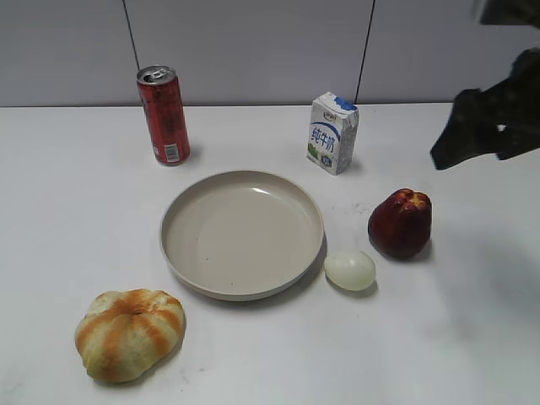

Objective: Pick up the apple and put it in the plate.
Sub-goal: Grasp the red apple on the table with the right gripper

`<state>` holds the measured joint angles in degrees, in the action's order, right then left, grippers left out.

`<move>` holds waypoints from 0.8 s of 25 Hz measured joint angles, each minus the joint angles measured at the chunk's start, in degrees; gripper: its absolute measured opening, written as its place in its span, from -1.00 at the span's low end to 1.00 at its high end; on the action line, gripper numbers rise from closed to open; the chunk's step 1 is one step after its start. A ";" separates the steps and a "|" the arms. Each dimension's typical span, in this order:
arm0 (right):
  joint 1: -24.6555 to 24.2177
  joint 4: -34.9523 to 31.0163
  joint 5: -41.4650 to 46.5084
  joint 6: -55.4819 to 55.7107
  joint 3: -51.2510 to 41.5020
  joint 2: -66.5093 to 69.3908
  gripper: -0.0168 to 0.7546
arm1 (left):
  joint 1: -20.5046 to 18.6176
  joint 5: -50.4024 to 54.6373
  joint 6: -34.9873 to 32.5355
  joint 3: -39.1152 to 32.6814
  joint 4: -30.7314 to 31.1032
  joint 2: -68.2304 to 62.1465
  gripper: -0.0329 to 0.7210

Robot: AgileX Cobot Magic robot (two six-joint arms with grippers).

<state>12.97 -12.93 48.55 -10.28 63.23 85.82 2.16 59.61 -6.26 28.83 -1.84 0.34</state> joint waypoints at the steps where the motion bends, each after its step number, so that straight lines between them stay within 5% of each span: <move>1: 0.98 0.12 -0.01 -0.04 0.95 2.22 0.81 | 0.00 0.00 0.00 0.00 0.00 0.00 0.64; 11: 2.12 1.38 -6.64 0.50 3.43 18.67 0.76 | 0.00 0.00 0.00 0.00 0.00 0.00 0.64; 20: 2.12 0.94 -8.93 0.67 3.72 22.11 0.47 | 0.00 0.00 0.00 0.00 0.00 0.00 0.64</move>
<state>15.09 -11.99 39.61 -9.61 66.96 107.93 2.16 59.61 -6.26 28.83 -1.84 0.34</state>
